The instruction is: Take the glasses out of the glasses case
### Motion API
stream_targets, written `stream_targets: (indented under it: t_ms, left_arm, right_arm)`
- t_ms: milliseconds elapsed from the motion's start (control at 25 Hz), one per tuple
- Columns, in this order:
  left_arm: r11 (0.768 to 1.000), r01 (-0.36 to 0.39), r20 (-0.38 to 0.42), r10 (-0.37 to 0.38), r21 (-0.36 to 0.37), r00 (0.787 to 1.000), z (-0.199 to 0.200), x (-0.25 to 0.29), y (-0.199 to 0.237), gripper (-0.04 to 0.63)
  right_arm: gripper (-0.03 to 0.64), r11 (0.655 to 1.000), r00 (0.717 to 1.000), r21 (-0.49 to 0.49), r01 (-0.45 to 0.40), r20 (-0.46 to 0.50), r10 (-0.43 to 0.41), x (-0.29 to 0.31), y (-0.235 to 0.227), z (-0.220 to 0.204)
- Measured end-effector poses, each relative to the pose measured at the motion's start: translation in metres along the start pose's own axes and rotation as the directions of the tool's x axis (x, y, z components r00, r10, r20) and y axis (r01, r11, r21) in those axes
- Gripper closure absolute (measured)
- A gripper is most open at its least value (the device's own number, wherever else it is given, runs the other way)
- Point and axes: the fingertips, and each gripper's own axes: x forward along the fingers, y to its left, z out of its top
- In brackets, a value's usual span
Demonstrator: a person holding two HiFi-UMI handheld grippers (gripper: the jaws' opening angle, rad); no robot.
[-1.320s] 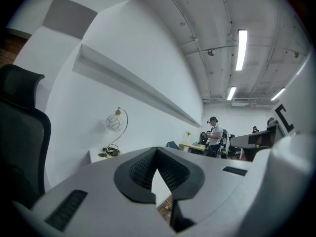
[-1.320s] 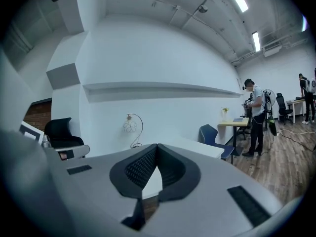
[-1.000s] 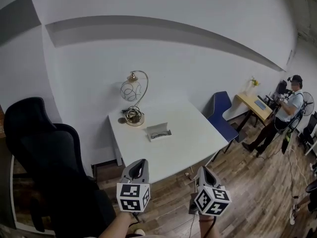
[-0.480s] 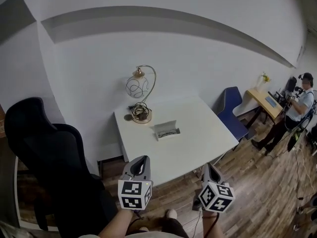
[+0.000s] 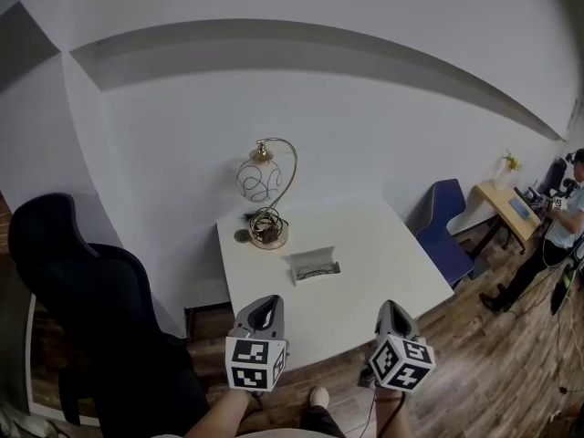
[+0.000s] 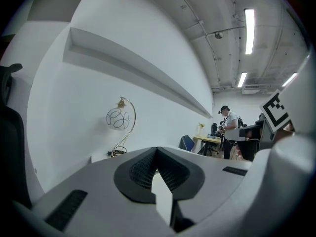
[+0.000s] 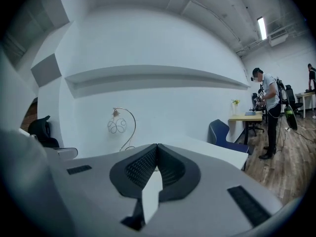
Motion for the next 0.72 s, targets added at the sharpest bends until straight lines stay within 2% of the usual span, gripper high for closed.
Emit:
stream_targets:
  t_ms: [360,720]
  left_arm:
    - [0.995,-0.095,0.0,0.095,-0.036,0.995,0.015,0.062,0.002,0.583]
    - [0.982,-0.18,-0.044,0.177,-0.052,0.983,0.012,0.107,0.0,0.583]
  right_arm:
    - [0.584,0.996,0.996,-0.023,-0.082,-0.023,0.082,0.073,-0.024,0.03]
    - [0.584,0.986,0.983,-0.019,-0.165,-0.084,0.163,0.13,-0.044,0.036]
